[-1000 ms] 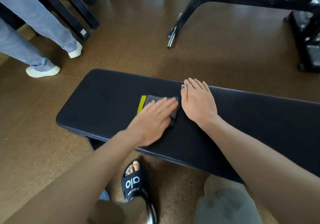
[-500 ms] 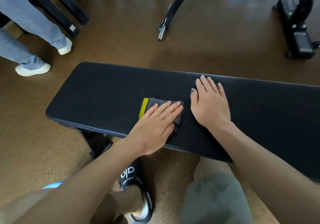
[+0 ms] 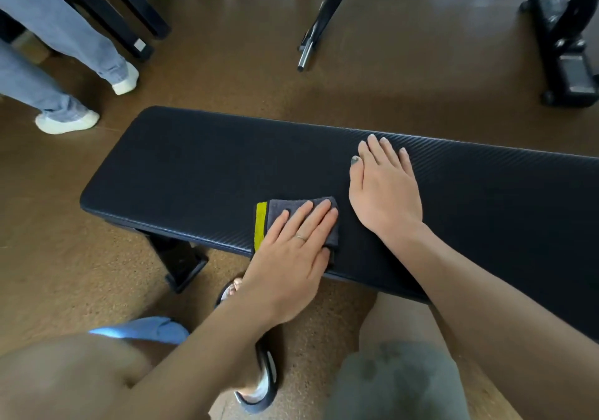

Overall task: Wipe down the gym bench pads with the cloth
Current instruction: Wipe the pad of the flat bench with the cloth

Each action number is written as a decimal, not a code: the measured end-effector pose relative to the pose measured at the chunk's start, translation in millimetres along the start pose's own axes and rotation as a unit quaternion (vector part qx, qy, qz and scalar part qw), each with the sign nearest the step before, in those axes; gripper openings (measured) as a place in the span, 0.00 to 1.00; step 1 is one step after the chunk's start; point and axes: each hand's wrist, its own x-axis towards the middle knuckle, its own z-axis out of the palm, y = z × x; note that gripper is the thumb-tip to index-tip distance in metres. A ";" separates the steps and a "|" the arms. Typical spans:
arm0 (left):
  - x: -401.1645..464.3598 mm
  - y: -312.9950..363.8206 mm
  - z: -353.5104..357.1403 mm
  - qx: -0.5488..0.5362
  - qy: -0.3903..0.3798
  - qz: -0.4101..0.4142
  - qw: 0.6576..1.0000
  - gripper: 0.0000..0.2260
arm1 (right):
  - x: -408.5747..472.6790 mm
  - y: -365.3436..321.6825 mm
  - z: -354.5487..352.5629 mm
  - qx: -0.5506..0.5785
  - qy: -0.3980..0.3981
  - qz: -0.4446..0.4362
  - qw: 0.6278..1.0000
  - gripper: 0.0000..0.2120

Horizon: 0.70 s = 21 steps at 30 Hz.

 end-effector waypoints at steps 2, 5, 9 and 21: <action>22.1 -5.3 -5.9 0.002 0.010 0.008 1.000 0.26 | 1.6 0.8 1.3 0.001 0.001 -0.005 1.000 0.26; 71.9 -14.0 -13.0 -0.015 0.014 -0.020 1.000 0.25 | 3.2 2.2 2.7 0.003 0.010 -0.005 1.000 0.26; 119.4 -16.2 -22.6 -0.024 0.010 -0.039 0.999 0.25 | 3.9 2.2 2.0 0.008 0.011 -0.002 1.000 0.27; 130.7 -48.3 -28.7 -0.010 0.006 0.040 0.999 0.25 | 3.7 -2.7 3.1 -0.018 0.011 0.015 1.000 0.32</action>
